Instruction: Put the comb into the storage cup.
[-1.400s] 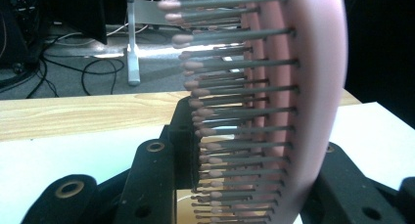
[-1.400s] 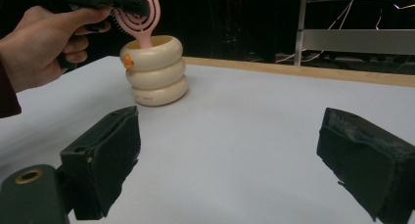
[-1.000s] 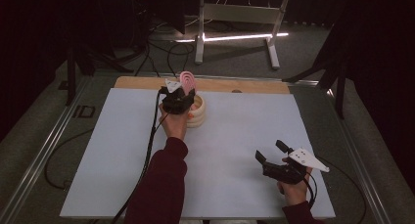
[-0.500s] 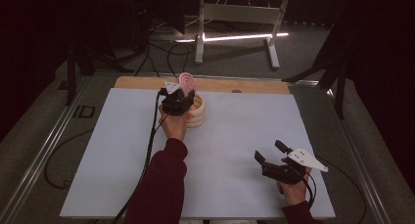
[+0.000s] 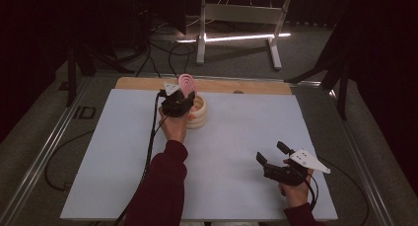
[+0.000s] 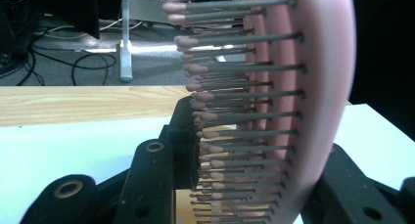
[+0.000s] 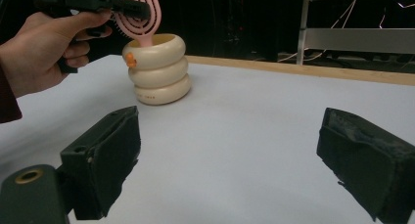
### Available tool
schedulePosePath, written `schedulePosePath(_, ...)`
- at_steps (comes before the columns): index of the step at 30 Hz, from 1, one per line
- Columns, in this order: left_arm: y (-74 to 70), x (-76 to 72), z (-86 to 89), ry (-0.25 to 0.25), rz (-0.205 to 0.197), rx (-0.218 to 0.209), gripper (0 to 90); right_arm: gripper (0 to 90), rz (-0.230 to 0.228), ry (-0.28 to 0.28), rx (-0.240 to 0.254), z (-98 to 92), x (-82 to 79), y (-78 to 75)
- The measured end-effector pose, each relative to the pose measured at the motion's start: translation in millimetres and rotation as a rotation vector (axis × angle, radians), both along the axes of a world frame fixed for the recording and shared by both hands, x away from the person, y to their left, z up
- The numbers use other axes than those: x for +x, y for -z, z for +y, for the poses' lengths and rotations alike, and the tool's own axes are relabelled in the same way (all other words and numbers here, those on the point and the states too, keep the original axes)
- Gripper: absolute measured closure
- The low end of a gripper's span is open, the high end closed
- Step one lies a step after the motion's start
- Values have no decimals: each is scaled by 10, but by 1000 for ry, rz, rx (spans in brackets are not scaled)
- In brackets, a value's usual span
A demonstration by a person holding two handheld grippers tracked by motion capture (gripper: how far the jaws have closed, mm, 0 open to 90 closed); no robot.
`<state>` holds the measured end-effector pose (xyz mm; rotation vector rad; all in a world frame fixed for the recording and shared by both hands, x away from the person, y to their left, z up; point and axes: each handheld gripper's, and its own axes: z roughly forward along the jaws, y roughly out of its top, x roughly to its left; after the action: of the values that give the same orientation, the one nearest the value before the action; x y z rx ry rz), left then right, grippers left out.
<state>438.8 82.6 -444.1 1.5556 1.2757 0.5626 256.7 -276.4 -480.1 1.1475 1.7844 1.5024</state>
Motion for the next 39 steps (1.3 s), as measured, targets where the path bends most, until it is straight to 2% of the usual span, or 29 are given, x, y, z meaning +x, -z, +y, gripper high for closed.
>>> schedulePosePath(39,44,34,167,-9,43,3,612,89,3,-3,-1,4,10,16)
